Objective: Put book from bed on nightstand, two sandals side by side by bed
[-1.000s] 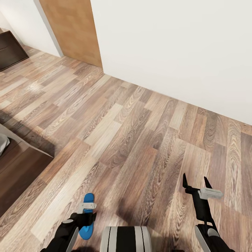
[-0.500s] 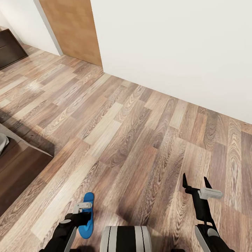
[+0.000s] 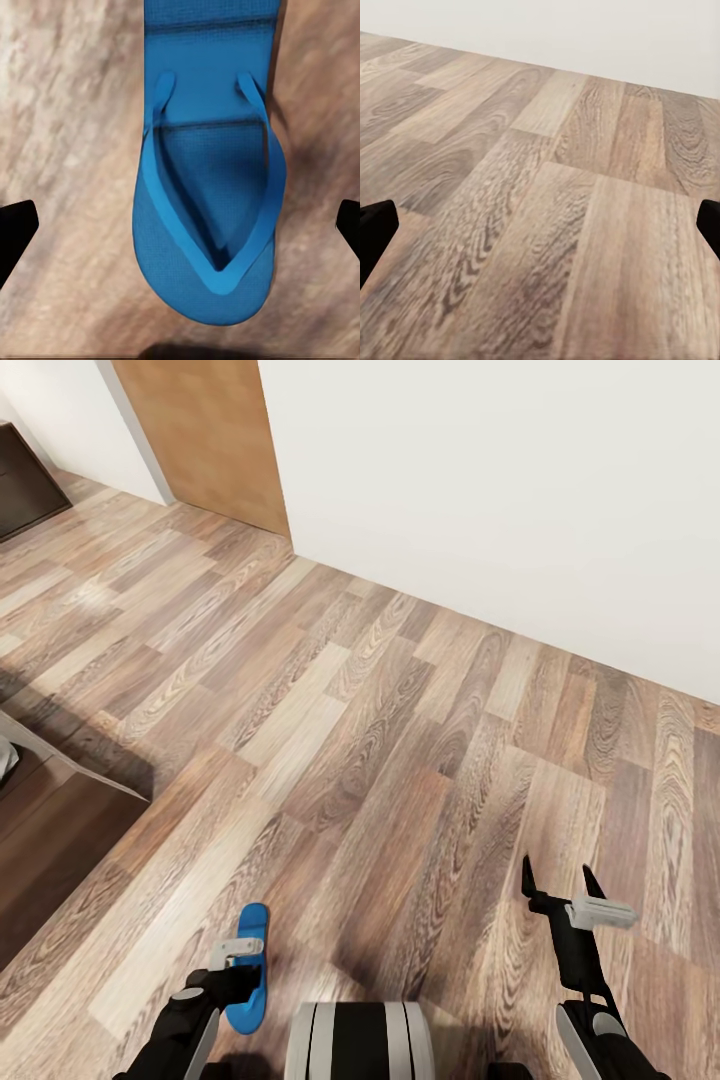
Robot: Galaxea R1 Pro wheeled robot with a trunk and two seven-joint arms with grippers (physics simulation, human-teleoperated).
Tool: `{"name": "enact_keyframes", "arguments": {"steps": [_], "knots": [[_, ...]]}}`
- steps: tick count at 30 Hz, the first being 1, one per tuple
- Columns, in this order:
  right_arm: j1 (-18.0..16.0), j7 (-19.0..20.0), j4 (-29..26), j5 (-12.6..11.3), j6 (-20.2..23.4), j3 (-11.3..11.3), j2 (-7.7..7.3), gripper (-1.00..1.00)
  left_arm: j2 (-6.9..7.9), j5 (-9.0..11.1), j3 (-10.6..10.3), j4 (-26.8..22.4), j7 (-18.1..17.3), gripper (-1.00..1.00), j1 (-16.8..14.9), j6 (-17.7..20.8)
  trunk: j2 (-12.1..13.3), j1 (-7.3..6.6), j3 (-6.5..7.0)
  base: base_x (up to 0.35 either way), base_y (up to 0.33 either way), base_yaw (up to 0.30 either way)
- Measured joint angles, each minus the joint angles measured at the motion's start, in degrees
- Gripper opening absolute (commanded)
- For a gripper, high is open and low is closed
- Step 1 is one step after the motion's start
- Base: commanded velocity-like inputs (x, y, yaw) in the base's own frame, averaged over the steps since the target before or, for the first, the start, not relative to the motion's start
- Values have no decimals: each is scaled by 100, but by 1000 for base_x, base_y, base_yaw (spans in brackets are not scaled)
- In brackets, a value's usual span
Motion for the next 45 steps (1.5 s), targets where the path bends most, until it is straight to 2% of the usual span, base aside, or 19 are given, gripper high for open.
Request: {"name": "enact_keyframes", "arguments": {"steps": [21,45], "knots": [[0,0,1,0,0,8,8,100,-4,8,-1,9,-2,100,0,0,-28,54,-466,0,0,0],[0,-4,-114,6,-14,-43,-13,100,-9,13,-1,9,-3,100,0,0,-28,54,-466,0,0,0]]}}
